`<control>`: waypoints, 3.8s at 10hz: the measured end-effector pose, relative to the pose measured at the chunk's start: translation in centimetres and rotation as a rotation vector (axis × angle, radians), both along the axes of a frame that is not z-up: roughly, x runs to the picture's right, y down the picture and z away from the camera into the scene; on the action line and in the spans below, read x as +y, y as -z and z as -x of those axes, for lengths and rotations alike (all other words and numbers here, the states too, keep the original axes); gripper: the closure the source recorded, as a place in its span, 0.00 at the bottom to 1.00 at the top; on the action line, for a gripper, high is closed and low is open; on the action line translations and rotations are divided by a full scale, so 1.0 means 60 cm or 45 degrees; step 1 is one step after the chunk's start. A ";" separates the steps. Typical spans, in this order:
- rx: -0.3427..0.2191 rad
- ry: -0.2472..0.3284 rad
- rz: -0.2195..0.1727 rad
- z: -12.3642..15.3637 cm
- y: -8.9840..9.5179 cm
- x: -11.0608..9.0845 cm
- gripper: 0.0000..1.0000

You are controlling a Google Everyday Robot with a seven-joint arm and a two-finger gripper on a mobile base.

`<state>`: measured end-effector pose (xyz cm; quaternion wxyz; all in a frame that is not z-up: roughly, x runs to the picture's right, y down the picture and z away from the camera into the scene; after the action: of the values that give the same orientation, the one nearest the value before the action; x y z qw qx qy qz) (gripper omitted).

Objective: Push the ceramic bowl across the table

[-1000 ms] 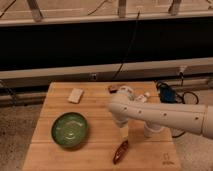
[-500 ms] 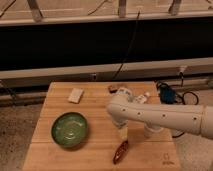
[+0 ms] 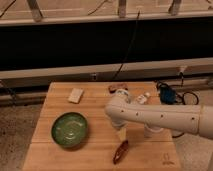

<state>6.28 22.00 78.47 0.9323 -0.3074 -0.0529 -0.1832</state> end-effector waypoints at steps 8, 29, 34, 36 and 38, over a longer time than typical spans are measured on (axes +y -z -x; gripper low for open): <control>-0.030 0.025 0.018 0.022 0.001 0.016 0.20; -0.183 0.174 0.093 0.097 -0.030 0.049 0.96; -0.279 0.275 0.102 0.152 -0.031 0.053 0.96; -0.322 0.321 0.102 0.172 -0.028 0.052 0.96; -0.365 0.370 0.101 0.202 -0.024 0.050 0.96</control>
<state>-5.87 25.02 79.93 0.8662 -0.3189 -0.1474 -0.3552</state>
